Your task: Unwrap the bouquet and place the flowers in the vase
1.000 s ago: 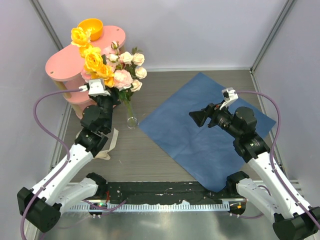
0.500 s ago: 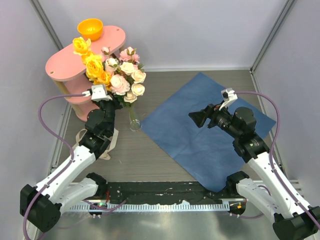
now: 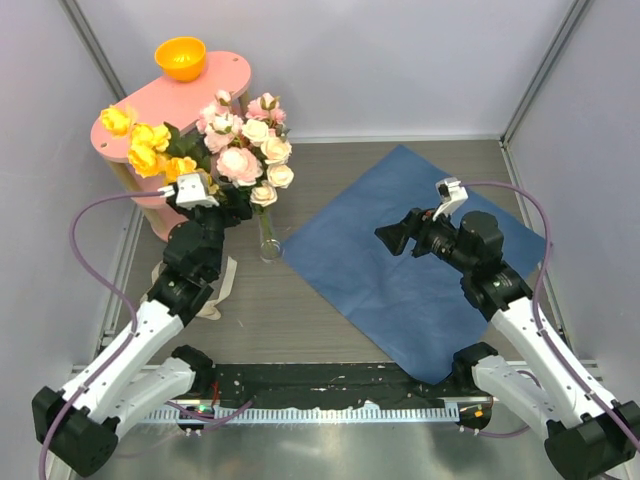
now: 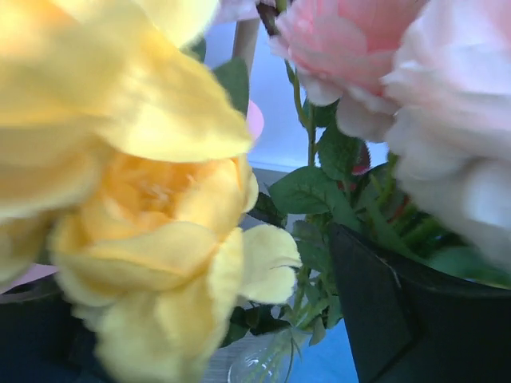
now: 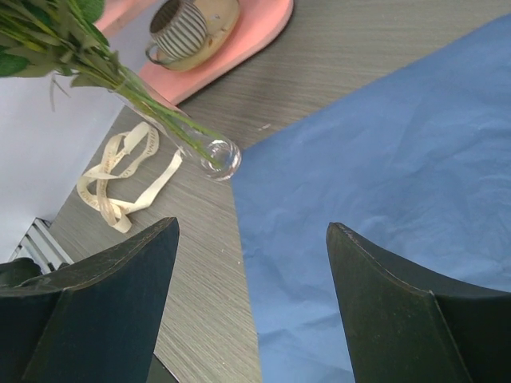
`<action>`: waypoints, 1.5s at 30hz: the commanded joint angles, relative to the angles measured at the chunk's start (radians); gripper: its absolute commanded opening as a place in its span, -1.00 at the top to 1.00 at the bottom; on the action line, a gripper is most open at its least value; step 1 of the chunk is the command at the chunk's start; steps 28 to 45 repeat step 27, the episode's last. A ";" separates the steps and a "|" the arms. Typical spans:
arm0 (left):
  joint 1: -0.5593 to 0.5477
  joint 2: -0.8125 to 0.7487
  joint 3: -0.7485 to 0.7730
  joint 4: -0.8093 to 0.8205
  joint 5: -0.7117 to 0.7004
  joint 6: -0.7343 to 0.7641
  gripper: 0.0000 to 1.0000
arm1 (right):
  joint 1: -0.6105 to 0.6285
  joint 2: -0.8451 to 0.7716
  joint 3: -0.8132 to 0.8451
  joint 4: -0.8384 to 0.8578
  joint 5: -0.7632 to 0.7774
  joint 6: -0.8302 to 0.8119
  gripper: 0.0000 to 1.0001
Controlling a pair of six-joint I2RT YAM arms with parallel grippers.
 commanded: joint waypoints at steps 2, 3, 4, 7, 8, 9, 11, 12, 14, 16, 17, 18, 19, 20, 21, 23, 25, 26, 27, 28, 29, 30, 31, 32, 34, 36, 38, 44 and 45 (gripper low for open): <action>0.001 -0.130 0.092 -0.111 0.069 -0.058 -0.81 | 0.003 0.038 0.056 -0.052 0.065 -0.004 -0.61; 0.001 -0.144 0.097 -0.149 0.087 -0.061 -0.85 | 0.003 0.044 0.070 -0.078 0.083 -0.007 -0.62; 0.001 -0.173 0.103 -0.168 0.101 -0.062 -0.87 | 0.003 0.055 0.079 -0.095 0.126 -0.010 -0.62; 0.001 -0.207 0.138 -0.261 0.144 -0.072 -0.94 | 0.003 0.074 0.119 -0.162 0.190 -0.028 -0.63; 0.001 -0.210 0.164 -0.326 0.150 -0.078 -0.97 | 0.003 0.075 0.128 -0.175 0.204 -0.034 -0.64; 0.001 -0.213 0.178 -0.358 0.159 -0.095 -1.00 | 0.003 0.076 0.140 -0.195 0.215 -0.037 -0.64; 0.001 -0.226 0.213 -0.435 0.168 -0.105 -1.00 | 0.003 0.070 0.156 -0.210 0.256 -0.039 -0.68; 0.001 -0.233 0.222 -0.455 0.170 -0.115 -0.99 | 0.003 0.067 0.160 -0.228 0.270 -0.039 -0.68; 0.001 -0.276 0.241 -0.489 0.184 -0.118 -0.99 | 0.003 0.053 0.179 -0.248 0.319 -0.034 -0.72; 0.001 -0.310 0.250 -0.495 0.208 -0.116 -0.99 | 0.003 0.045 0.194 -0.290 0.402 -0.031 -0.75; 0.001 -0.342 0.261 -0.501 0.216 -0.118 -0.99 | 0.003 0.041 0.214 -0.308 0.460 -0.031 -0.75; 0.001 -0.359 0.267 -0.506 0.225 -0.119 -0.99 | 0.003 0.038 0.226 -0.345 0.482 -0.030 -0.77; 0.001 -0.371 0.276 -0.509 0.236 -0.122 -1.00 | 0.003 0.035 0.239 -0.363 0.500 -0.033 -0.78; 0.001 -0.391 0.297 -0.521 0.245 -0.127 -0.99 | 0.003 0.021 0.263 -0.383 0.534 -0.034 -0.78; 0.001 -0.399 0.311 -0.527 0.254 -0.127 -1.00 | 0.003 0.010 0.274 -0.412 0.539 -0.036 -0.79; 0.001 -0.411 0.350 -0.547 0.288 -0.135 -0.99 | 0.003 -0.023 0.295 -0.434 0.531 -0.060 -0.80; 0.001 -0.427 0.377 -0.561 0.305 -0.144 -1.00 | 0.003 -0.111 0.300 -0.428 0.531 -0.067 -0.87; 0.001 -0.433 0.400 -0.567 0.331 -0.147 -0.99 | 0.003 -0.146 0.292 -0.414 0.542 -0.055 -0.99; 0.001 -0.442 0.411 -0.570 0.346 -0.150 -0.99 | 0.001 -0.224 0.294 -0.396 0.560 -0.048 -0.99; 0.001 -0.442 0.411 -0.570 0.346 -0.150 -0.99 | 0.001 -0.224 0.294 -0.396 0.560 -0.048 -0.99; 0.001 -0.442 0.411 -0.570 0.346 -0.150 -0.99 | 0.001 -0.224 0.294 -0.396 0.560 -0.048 -0.99; 0.001 -0.442 0.411 -0.570 0.346 -0.150 -0.99 | 0.001 -0.224 0.294 -0.396 0.560 -0.048 -0.99; 0.001 -0.442 0.411 -0.570 0.346 -0.150 -0.99 | 0.001 -0.224 0.294 -0.396 0.560 -0.048 -0.99; 0.001 -0.442 0.411 -0.570 0.346 -0.150 -0.99 | 0.001 -0.224 0.294 -0.396 0.560 -0.048 -0.99; 0.001 -0.442 0.411 -0.570 0.346 -0.150 -0.99 | 0.001 -0.224 0.294 -0.396 0.560 -0.048 -0.99; 0.001 -0.442 0.411 -0.570 0.346 -0.150 -0.99 | 0.001 -0.224 0.294 -0.396 0.560 -0.048 -0.99; 0.001 -0.442 0.411 -0.570 0.346 -0.150 -0.99 | 0.001 -0.224 0.294 -0.396 0.560 -0.048 -0.99; 0.001 -0.442 0.411 -0.570 0.346 -0.150 -0.99 | 0.001 -0.224 0.294 -0.396 0.560 -0.048 -0.99; 0.001 -0.442 0.411 -0.570 0.346 -0.150 -0.99 | 0.001 -0.224 0.294 -0.396 0.560 -0.048 -0.99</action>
